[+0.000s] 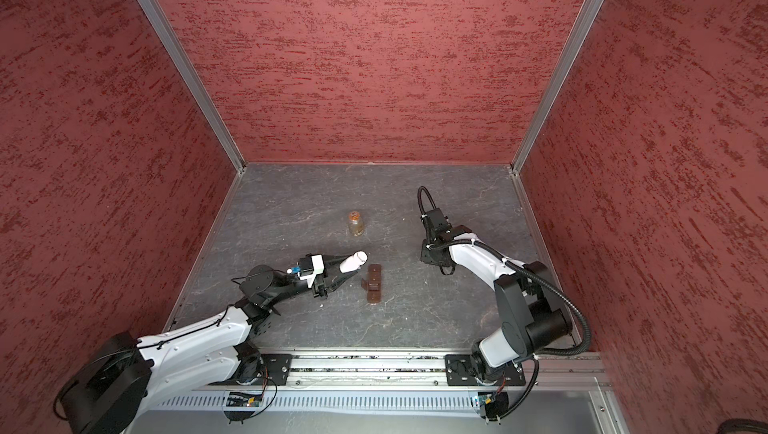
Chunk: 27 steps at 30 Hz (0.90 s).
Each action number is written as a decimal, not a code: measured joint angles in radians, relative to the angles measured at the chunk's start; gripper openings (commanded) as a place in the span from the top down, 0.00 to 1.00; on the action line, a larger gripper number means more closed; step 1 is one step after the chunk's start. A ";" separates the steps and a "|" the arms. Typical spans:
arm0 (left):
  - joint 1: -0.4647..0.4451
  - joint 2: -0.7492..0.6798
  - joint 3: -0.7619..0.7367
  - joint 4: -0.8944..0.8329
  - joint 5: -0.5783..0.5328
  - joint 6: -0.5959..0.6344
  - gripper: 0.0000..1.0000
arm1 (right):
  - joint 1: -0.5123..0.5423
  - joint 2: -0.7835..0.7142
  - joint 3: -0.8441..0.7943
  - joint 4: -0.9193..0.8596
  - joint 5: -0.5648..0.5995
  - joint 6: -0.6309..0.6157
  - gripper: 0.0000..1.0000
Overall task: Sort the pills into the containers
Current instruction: 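Pull the pink cap up off the bottle with the right gripper, then open the right gripper to drop the pink cap onto the table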
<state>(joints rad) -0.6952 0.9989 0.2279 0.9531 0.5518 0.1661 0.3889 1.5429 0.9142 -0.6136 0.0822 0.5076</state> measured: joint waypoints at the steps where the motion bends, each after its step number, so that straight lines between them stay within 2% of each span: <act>1: 0.000 0.004 0.000 0.000 -0.001 0.000 1.00 | 0.000 0.009 0.000 0.003 0.001 0.000 0.66; 19: 0.000 0.048 -0.029 0.035 -0.012 0.000 1.00 | 0.000 0.077 -0.012 0.033 0.046 0.001 0.65; 27: 0.003 0.043 -0.032 0.035 -0.011 0.000 1.00 | 0.000 0.081 -0.012 0.032 0.065 0.002 0.60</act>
<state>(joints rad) -0.6926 1.0420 0.1955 0.9878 0.5404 0.1658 0.3889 1.6241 0.9020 -0.5812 0.1471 0.5091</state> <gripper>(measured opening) 0.367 0.387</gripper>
